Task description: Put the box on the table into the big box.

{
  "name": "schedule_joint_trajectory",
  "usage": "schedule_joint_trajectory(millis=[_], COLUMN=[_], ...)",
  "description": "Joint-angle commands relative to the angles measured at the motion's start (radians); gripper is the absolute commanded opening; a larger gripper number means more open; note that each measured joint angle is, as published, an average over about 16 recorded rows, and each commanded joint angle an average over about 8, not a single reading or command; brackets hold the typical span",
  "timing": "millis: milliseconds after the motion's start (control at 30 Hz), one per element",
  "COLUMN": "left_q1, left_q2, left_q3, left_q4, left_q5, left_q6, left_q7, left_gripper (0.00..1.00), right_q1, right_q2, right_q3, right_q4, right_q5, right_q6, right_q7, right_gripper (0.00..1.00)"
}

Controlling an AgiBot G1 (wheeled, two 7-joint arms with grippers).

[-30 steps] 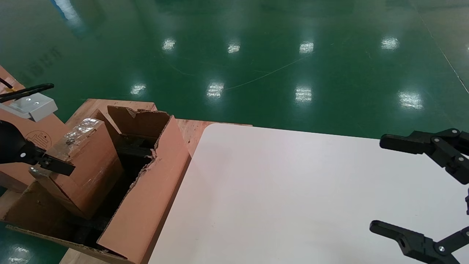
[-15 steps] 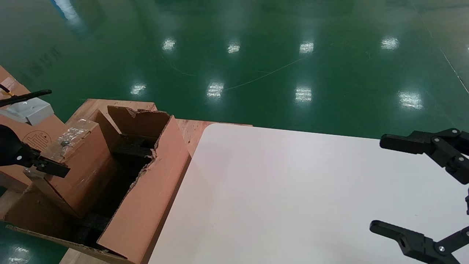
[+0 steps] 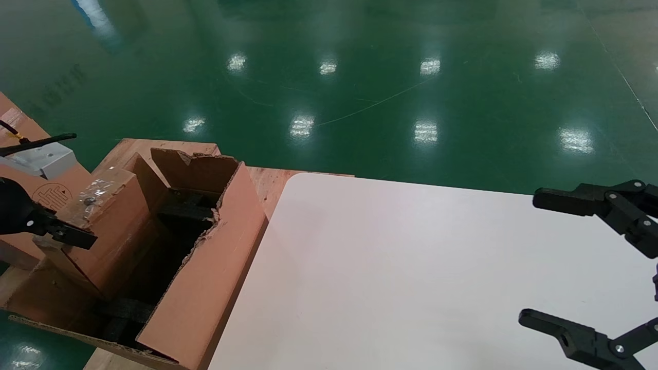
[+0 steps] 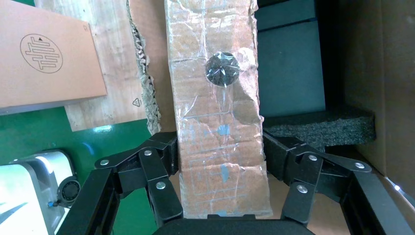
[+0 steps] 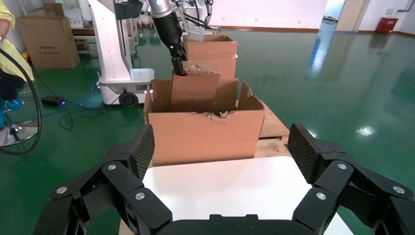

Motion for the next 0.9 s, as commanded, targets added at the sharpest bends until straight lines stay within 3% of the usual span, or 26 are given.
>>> schedule_joint_trajectory(millis=[33,900], left_q1=[0.006,0.092], left_q2=[-0.001,-0.007], left_q3=[0.002,0.03], left_q4=[0.0,0.02], left_q5=[0.003,0.054], left_q6=[-0.009,-0.133], left_q7=[0.0,-0.039], left_gripper=[0.0,0.0], right_q1=[0.0,0.0], right_q2=[0.0,0.001], right_q3=[0.0,-0.001], right_q4=[0.0,0.0], right_q5=[0.0,0.001], right_q6=[0.0,0.001], right_q7=[0.0,-0.001], right_gripper=[1.0,1.0])
